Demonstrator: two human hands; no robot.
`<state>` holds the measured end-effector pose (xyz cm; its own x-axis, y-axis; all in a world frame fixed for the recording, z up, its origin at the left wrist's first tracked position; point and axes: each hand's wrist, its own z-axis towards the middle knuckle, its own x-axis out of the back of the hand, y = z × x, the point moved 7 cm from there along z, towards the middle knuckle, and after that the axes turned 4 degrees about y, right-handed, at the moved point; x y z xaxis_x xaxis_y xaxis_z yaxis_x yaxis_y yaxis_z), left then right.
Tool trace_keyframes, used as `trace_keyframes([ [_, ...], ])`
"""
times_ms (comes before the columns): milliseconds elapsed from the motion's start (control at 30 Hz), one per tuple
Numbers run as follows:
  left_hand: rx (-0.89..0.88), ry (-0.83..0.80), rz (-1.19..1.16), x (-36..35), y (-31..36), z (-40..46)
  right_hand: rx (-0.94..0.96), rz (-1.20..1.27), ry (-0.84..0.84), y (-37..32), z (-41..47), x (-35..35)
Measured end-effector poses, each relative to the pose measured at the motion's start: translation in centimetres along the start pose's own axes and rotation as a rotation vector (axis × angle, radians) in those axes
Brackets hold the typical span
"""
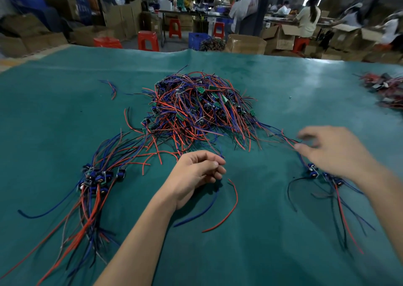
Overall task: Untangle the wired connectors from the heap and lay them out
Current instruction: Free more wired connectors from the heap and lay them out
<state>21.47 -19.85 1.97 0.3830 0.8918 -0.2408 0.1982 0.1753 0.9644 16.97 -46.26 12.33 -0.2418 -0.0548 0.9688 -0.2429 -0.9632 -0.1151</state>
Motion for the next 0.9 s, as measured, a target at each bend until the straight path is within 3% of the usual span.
trace_keyframes([
  [100,-0.002,0.001,0.003,0.0,0.0,0.1,0.176,0.248,0.01,-7.7,1.4,0.0],
  [267,0.0,-0.008,-0.015,0.0,0.0,0.1,0.431,0.333,0.042,-17.6,4.1,-2.2],
  [433,0.0,-0.005,-0.021,0.1,0.0,0.1,0.389,0.281,-0.006,-19.4,6.1,-5.6],
  [533,-0.003,-0.005,-0.016,0.0,0.1,0.1,0.327,0.414,0.08,-18.1,5.9,-5.2],
  [667,-0.003,-0.018,-0.026,-0.1,0.1,0.0,0.179,0.933,0.243,-15.0,5.0,-1.2],
  [800,-0.004,-0.021,-0.024,-0.1,0.2,0.0,0.049,1.643,0.132,-11.3,2.9,2.5],
  [900,-0.005,-0.017,-0.016,0.0,0.1,0.1,-0.07,1.847,0.008,-9.9,1.0,1.6],
])
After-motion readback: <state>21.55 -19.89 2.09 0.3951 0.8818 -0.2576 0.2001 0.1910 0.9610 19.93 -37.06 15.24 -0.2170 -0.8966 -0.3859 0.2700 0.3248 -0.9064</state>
